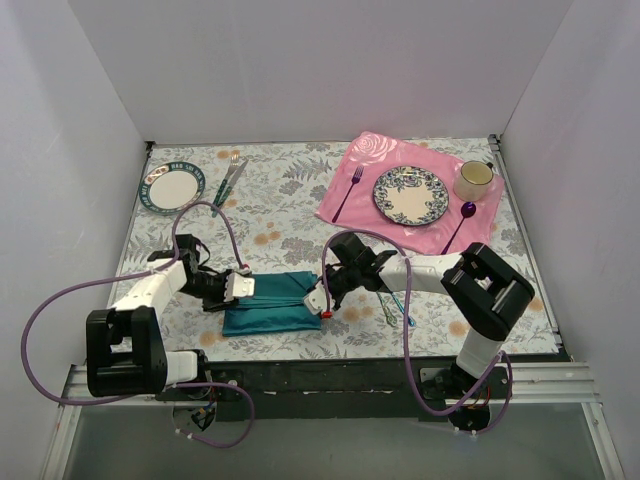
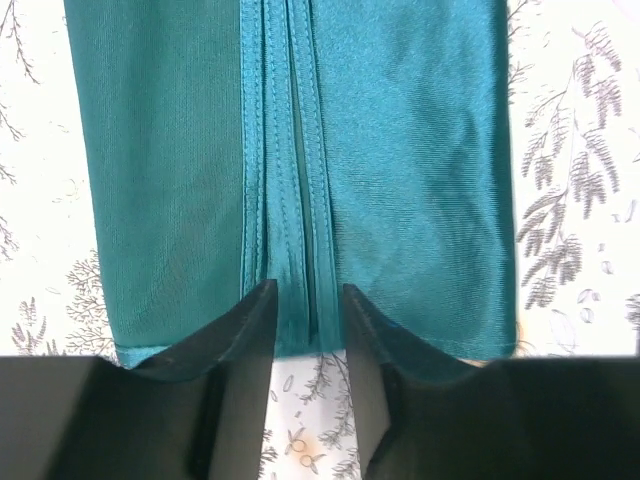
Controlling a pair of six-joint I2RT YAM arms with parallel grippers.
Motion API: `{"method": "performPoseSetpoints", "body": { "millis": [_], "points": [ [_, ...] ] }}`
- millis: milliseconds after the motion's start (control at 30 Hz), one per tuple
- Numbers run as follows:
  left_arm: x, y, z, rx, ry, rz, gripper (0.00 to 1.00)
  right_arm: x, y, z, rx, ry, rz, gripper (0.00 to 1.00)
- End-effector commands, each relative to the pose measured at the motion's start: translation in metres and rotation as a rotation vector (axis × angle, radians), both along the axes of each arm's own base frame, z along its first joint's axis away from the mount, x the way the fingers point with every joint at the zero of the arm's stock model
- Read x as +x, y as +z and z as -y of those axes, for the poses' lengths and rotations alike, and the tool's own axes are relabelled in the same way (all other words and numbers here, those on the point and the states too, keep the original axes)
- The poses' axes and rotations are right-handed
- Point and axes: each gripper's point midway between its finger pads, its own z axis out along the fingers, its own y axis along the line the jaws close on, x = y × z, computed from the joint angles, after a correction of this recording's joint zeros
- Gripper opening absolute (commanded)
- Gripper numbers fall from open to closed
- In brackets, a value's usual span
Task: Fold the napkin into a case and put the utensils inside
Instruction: Fold the lower triangle-folded napkin at the center of the board.
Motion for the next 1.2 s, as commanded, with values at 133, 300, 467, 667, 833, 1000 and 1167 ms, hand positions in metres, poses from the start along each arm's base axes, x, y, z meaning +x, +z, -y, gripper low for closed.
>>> {"method": "performPoseSetpoints", "body": {
  "millis": [133, 300, 467, 667, 833, 1000, 1167],
  "points": [
    [0.024, 0.064, 0.021, -0.165, 0.133, -0.102, 0.37, -0.005, -0.008, 0.002, -0.045, 0.029, -0.021, 0.01],
    [0.062, 0.075, 0.023, -0.218, 0.267, -0.072, 0.38, -0.006, -0.012, 0.006, -0.061, 0.042, -0.010, 0.01],
    [0.060, 0.058, 0.027, -0.185, 0.299, -0.104, 0.28, -0.006, -0.015, 0.006, -0.070, 0.043, -0.001, 0.01],
    [0.043, 0.020, 0.030, -0.075, 0.290, -0.138, 0.19, -0.003, -0.018, 0.006, -0.088, 0.032, -0.013, 0.01],
    [0.038, -0.012, 0.023, 0.007, 0.324, -0.168, 0.12, -0.002, -0.025, 0.009, -0.114, 0.011, -0.025, 0.01],
    [0.056, -0.021, 0.022, 0.021, 0.356, -0.162, 0.10, 0.010, -0.033, 0.015, -0.142, -0.028, -0.018, 0.01],
    [0.080, -0.019, 0.031, 0.003, 0.359, -0.163, 0.09, 0.035, -0.028, 0.027, -0.125, -0.071, 0.042, 0.13]
  ]
}}
